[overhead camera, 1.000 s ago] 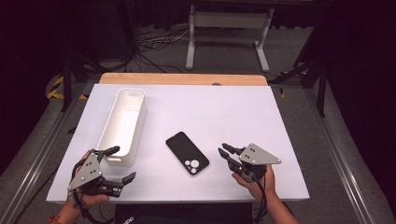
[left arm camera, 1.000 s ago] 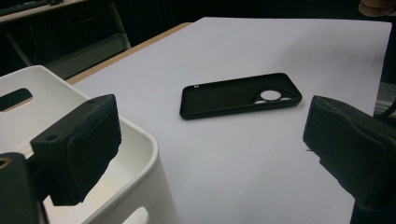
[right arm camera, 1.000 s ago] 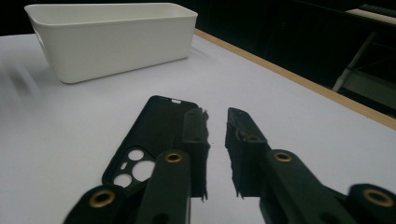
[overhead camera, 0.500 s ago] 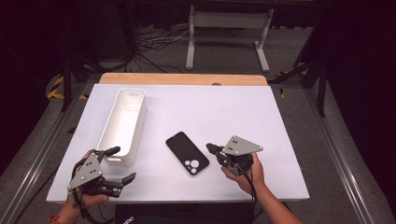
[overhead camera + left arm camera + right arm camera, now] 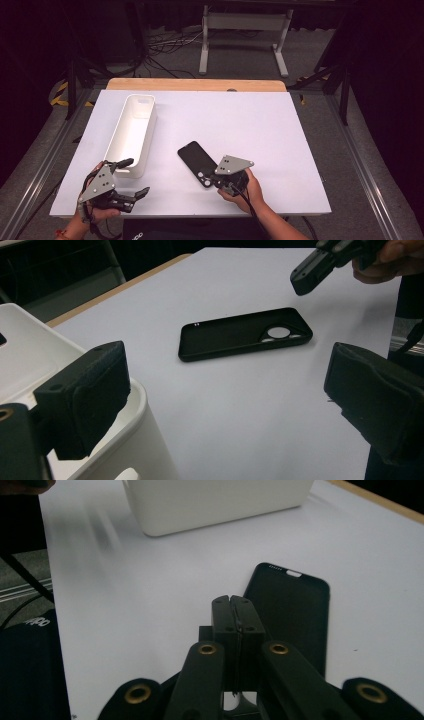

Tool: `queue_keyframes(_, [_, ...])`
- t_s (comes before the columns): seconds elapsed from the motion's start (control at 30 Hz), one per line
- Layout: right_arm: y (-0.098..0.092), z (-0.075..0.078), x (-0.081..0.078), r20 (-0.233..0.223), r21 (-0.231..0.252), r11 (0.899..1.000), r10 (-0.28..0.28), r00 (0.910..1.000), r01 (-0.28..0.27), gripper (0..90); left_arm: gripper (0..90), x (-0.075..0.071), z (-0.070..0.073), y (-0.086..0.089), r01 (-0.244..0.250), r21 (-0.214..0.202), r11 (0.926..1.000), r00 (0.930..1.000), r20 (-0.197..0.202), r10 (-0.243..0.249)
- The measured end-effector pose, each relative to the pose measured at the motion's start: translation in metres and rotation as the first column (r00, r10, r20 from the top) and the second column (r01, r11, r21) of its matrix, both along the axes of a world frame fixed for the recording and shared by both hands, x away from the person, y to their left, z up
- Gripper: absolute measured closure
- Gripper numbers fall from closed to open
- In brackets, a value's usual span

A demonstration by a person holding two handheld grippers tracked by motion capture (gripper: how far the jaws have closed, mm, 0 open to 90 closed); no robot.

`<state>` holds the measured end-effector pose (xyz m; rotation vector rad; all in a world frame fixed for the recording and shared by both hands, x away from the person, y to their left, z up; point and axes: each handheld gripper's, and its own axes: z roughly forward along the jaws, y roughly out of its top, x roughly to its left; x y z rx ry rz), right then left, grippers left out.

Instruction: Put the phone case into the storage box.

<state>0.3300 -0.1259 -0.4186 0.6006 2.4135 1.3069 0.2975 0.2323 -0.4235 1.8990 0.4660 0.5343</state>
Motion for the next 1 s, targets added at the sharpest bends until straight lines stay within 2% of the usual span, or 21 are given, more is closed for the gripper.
queue_keyframes(0.23, [0.008,-0.013,-0.002,-0.036,-0.047,0.998,0.027,0.9990,-0.029,90.0,5.4,-0.002,0.000,0.002,0.007,0.008,0.9999,1.0000,0.001,-0.007])
queue_keyframes(0.33, [0.011,-0.017,-0.003,-0.039,-0.074,0.996,0.044,0.9983,-0.047,90.0,5.5,-0.001,0.000,0.003,0.007,0.004,1.0000,1.0000,0.001,-0.007])
queue_keyframes(0.53, [0.015,-0.023,-0.004,-0.052,-0.094,0.993,0.064,0.9966,-0.069,90.0,5.5,-0.002,0.000,0.002,0.010,0.005,0.9999,0.9999,-0.002,-0.010])
queue_keyframes(0.63, [0.018,-0.027,-0.005,-0.054,-0.125,0.989,0.078,0.9955,-0.084,90.0,5.5,-0.002,0.000,0.001,0.010,0.007,0.9999,0.9999,0.001,-0.010])
queue_keyframes(0.73, [0.019,-0.030,-0.003,-0.069,-0.144,0.986,0.078,0.9945,-0.087,90.0,5.4,-0.001,0.000,0.002,0.011,0.006,0.9999,0.9999,-0.004,-0.011])
queue_keyframes(1.0, [0.013,-0.035,-0.002,-0.074,-0.187,0.980,0.061,0.9954,-0.074,90.0,5.6,-0.001,0.000,0.001,0.011,0.007,0.9999,0.9999,-0.001,-0.011])
